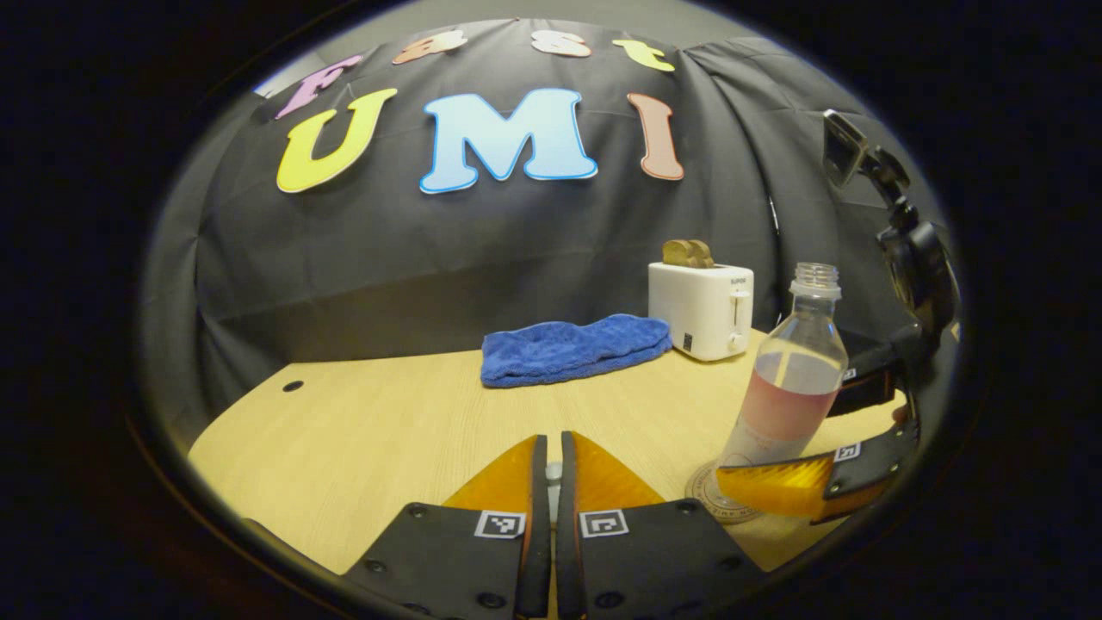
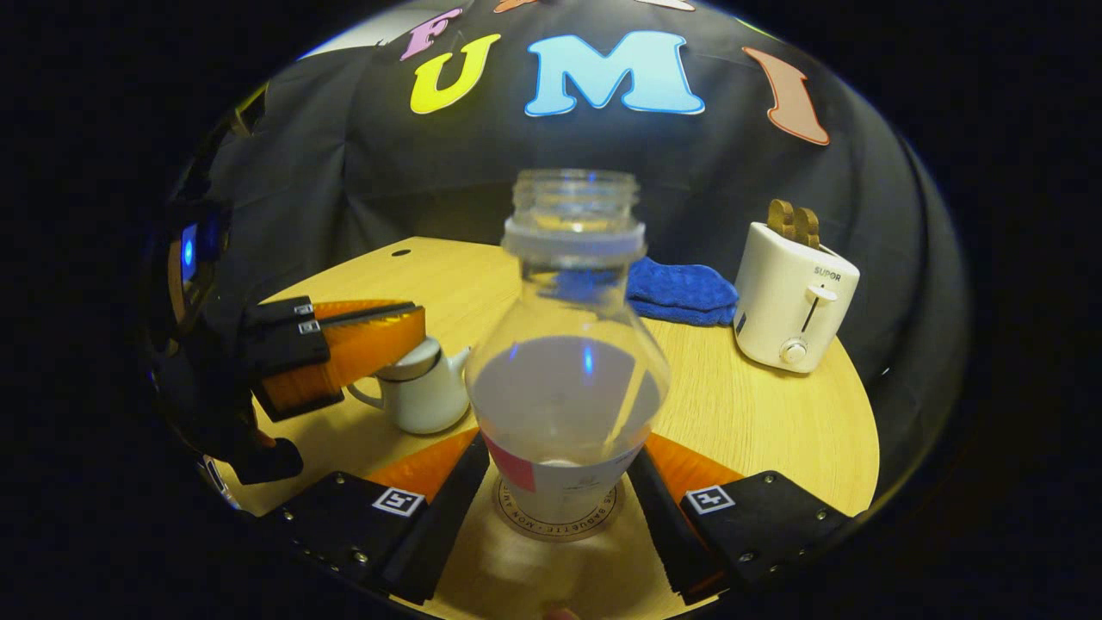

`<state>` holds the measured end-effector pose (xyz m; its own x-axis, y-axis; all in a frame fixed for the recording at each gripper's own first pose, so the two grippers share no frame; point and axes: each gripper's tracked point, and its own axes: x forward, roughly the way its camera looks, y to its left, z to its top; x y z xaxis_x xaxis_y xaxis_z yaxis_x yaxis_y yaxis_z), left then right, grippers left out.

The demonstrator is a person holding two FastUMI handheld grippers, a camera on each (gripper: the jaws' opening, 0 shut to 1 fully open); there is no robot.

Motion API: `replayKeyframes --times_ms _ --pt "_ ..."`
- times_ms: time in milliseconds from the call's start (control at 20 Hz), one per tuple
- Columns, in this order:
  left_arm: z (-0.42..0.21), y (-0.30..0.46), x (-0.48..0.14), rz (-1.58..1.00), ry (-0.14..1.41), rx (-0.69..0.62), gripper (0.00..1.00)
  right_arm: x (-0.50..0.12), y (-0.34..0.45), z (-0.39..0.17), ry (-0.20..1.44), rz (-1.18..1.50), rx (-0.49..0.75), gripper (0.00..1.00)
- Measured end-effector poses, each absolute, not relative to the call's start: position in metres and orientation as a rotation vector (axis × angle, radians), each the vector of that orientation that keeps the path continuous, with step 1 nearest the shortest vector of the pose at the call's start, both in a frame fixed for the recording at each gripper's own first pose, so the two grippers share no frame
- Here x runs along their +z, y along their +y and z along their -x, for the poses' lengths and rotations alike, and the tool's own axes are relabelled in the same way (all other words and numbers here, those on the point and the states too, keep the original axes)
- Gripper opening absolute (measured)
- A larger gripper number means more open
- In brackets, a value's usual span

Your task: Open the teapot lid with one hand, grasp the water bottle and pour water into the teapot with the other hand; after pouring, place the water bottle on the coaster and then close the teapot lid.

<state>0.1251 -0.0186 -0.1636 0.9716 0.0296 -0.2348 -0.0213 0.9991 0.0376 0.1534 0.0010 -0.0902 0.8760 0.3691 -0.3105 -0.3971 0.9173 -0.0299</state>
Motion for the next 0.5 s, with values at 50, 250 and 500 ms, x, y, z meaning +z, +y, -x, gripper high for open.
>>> replayKeyframes --times_ms 50,250,500 --pt "-0.125 -0.019 -0.163 -0.036 0.237 0.026 0.09 -0.081 0.0 -0.152 0.293 0.078 0.399 0.95" --pt "-0.125 -0.018 -0.162 -0.045 0.232 0.029 0.09 -0.037 -0.004 -0.144 0.223 0.002 0.394 0.95" --pt "-0.125 -0.017 -0.164 -0.052 0.226 0.038 0.1 0.016 -0.018 -0.129 0.128 -0.069 0.359 0.95"
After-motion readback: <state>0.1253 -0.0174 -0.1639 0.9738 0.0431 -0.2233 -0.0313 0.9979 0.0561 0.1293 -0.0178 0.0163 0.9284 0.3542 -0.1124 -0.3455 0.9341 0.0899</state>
